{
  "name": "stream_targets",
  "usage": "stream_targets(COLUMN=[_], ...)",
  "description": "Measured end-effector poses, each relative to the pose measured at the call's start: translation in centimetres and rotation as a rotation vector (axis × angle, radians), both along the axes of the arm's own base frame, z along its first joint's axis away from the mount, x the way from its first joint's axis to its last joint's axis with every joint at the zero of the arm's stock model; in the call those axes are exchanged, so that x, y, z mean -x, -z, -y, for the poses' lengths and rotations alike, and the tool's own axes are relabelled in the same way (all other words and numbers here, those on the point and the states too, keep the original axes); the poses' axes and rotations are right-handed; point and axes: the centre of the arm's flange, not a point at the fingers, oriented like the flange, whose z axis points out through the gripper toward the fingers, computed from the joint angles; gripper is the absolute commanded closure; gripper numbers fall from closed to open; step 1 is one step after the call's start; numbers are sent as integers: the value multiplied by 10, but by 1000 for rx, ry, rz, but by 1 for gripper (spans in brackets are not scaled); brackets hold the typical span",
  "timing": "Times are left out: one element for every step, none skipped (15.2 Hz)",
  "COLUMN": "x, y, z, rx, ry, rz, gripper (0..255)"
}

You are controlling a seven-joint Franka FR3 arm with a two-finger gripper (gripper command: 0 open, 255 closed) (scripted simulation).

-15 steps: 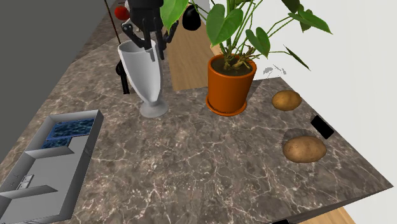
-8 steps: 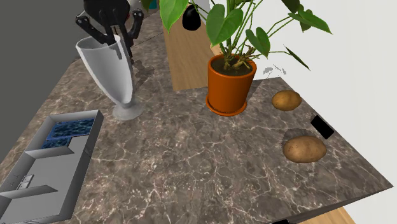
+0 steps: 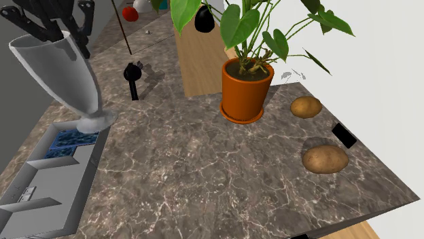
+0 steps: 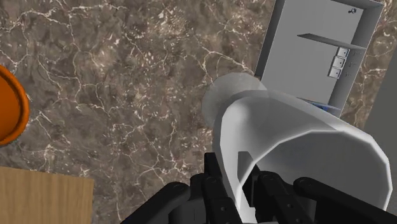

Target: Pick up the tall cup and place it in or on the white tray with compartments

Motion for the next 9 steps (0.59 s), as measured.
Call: stream_targets(x=[4, 5, 7, 9, 8, 10, 11, 14, 13], y=[-3, -4, -9, -11, -14, -16, -20, -23, -28], z=[-13, -25, -40, -55, -66, -78, -92, -104, -116], rx=[0, 0, 0, 0, 0, 0, 0, 0, 0], ry=[0, 0, 0, 0, 0, 0, 0, 0, 0], rz=[0, 0, 0, 0, 0, 0, 0, 0, 0], gripper=[255, 255, 255, 255, 255, 255, 255, 255, 255])
